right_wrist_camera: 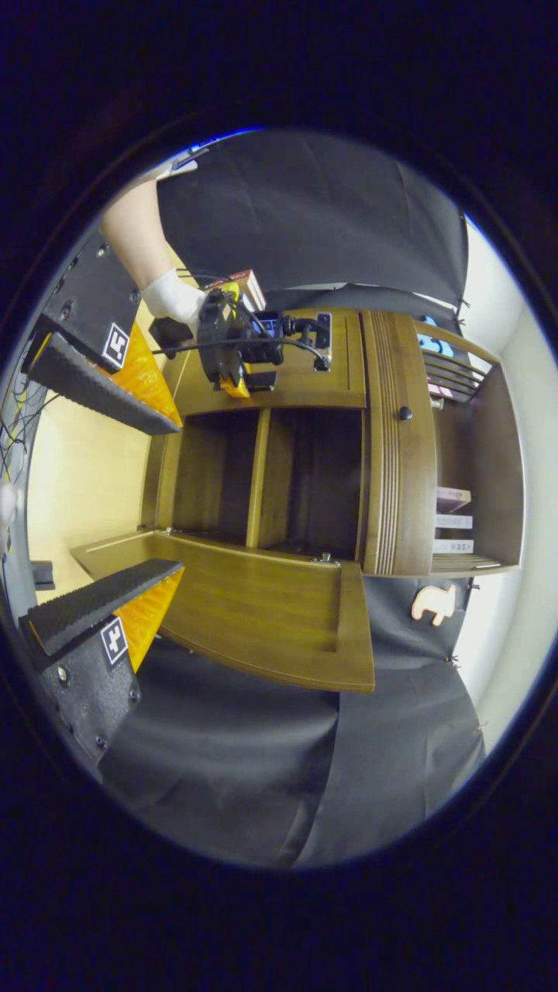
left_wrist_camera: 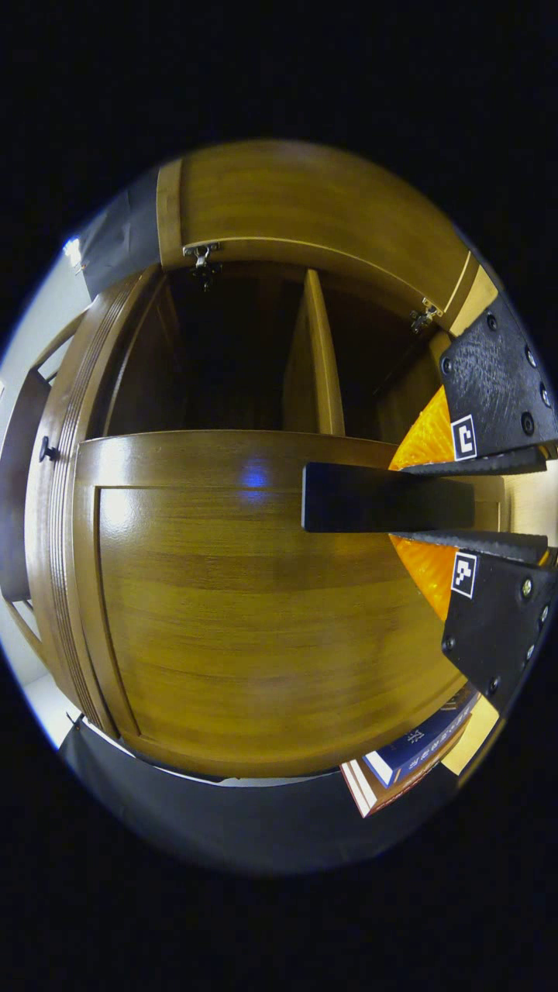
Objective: Open the right door of the double-door shoe cabinet with the right hand, and open the left door with the left hand.
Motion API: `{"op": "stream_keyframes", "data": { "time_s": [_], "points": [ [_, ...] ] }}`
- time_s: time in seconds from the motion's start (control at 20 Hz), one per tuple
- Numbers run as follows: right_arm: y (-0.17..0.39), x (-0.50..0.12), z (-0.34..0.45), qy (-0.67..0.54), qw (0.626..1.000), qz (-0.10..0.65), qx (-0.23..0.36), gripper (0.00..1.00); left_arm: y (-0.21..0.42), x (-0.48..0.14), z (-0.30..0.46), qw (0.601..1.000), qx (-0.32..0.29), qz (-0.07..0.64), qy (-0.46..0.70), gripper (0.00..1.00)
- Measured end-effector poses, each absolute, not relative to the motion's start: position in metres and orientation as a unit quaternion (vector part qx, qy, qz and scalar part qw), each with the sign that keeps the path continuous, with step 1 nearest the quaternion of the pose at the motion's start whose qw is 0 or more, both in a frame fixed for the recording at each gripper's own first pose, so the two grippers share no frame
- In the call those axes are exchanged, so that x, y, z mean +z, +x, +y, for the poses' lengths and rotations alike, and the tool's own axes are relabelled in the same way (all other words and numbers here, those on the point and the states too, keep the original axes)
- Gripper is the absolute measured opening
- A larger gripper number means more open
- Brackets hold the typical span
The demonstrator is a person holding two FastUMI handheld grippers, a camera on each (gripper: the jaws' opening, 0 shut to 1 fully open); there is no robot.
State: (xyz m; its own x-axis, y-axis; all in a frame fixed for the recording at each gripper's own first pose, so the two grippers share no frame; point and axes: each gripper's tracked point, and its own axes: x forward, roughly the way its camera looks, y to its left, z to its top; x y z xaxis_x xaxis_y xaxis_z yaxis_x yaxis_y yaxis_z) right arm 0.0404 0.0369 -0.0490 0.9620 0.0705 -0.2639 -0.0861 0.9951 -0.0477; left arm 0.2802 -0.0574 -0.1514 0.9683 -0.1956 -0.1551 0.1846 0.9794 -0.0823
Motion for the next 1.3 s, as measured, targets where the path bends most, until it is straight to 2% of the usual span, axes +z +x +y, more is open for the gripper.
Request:
{"op": "stream_keyframes", "data": {
  "time_s": [0.05, 0.1, 0.15, 0.2, 0.6, 1.0, 1.1, 1.3],
  "points": [
    [0.039, -0.051, 0.037, -0.027, 0.99, 0.132, 0.041, 1.0, 0.273, -0.151, -0.056, 0.991, -0.1, 0.079, -0.035, 0.29],
    [0.038, -0.051, 0.039, -0.026, 0.99, 0.133, 0.043, 1.0, 0.264, -0.15, -0.053, 0.991, -0.104, 0.076, -0.037, 0.18],
    [0.037, -0.052, 0.041, -0.024, 0.99, 0.134, 0.046, 1.0, 0.257, -0.15, -0.05, 0.99, -0.109, 0.075, -0.039, 0.39],
    [0.036, -0.053, 0.044, -0.023, 0.989, 0.135, 0.049, 1.0, 0.248, -0.149, -0.047, 0.99, -0.114, 0.075, -0.037, 0.28],
    [0.029, -0.06, 0.068, -0.023, 0.986, 0.144, 0.08, 1.0, 0.187, -0.145, -0.01, 0.99, -0.116, 0.074, -0.031, 0.28],
    [0.021, -0.07, 0.091, -0.03, 0.983, 0.149, 0.107, 1.0, 0.145, -0.145, 0.033, 0.994, -0.075, 0.081, -0.018, 0.28],
    [0.019, -0.073, 0.096, -0.03, 0.981, 0.153, 0.113, 1.0, 0.139, -0.146, 0.042, 0.994, -0.067, 0.084, -0.017, 0.2],
    [0.013, -0.076, 0.108, -0.026, 0.978, 0.161, 0.127, 1.0, 0.126, -0.146, 0.06, 0.995, -0.049, 0.088, -0.016, 0.2]
  ]
}}
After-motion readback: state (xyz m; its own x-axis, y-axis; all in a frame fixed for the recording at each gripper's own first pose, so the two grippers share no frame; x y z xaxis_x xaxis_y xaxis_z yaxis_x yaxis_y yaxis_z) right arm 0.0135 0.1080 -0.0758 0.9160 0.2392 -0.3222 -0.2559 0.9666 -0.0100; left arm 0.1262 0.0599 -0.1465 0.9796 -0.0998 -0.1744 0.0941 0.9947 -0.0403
